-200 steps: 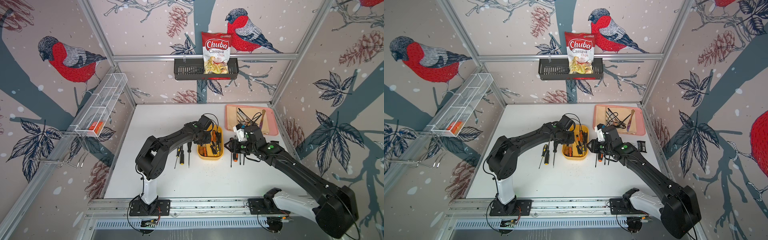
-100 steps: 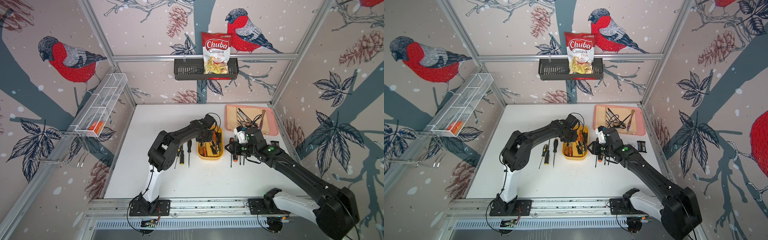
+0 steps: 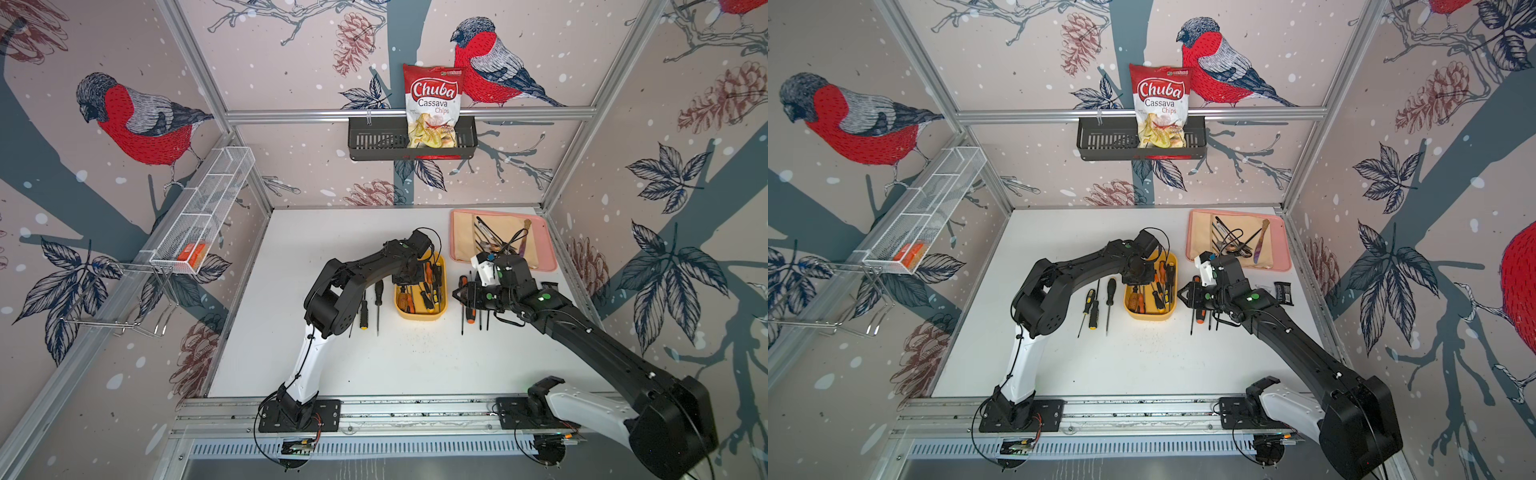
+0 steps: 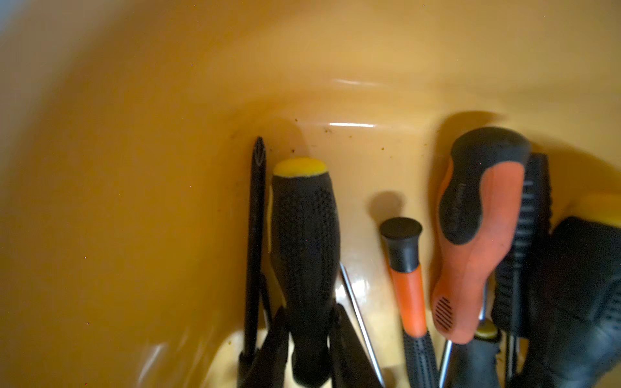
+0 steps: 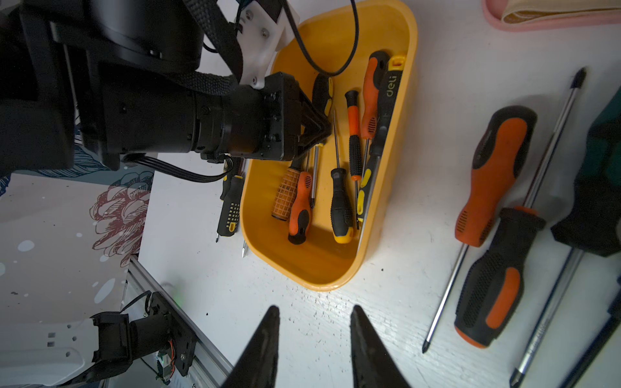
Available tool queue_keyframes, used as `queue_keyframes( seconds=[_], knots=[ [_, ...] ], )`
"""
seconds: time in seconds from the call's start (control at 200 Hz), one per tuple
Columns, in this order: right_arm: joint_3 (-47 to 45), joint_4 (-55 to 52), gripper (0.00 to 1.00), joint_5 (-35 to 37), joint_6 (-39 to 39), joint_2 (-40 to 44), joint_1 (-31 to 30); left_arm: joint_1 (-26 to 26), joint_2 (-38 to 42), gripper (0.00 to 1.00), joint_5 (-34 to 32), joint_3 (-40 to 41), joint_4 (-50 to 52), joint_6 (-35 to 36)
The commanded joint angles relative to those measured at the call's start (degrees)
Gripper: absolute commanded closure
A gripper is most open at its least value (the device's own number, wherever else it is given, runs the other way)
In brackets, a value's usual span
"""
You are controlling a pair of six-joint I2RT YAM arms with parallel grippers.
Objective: Take out the screwdriver from the storage box
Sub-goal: Pick up the screwdriver from the storage box.
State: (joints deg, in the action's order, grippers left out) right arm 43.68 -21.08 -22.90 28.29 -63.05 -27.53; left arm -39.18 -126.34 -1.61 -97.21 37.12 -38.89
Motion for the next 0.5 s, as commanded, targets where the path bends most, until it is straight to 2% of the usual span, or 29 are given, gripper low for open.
queue_keyframes(
  seconds=[0.0,0.225,0.495],
  knots=[
    [-0.3,1.7,0.64,-0.8,-0.7,-0.3,0.1,0.3,0.0,0.83,-0.3,-0.5,1.8,1.2],
    [-0.3,2.4,0.64,-1.1,-0.2,-0.6,0.1,0.2,4.2,0.86,1.2,0.1,2.5,2.7],
    [0.5,4.9,0.64,-1.2,2.1,-1.9,-1.6,0.4,12.7,0.87,3.2,2.8,4.1,5.9]
  ],
)
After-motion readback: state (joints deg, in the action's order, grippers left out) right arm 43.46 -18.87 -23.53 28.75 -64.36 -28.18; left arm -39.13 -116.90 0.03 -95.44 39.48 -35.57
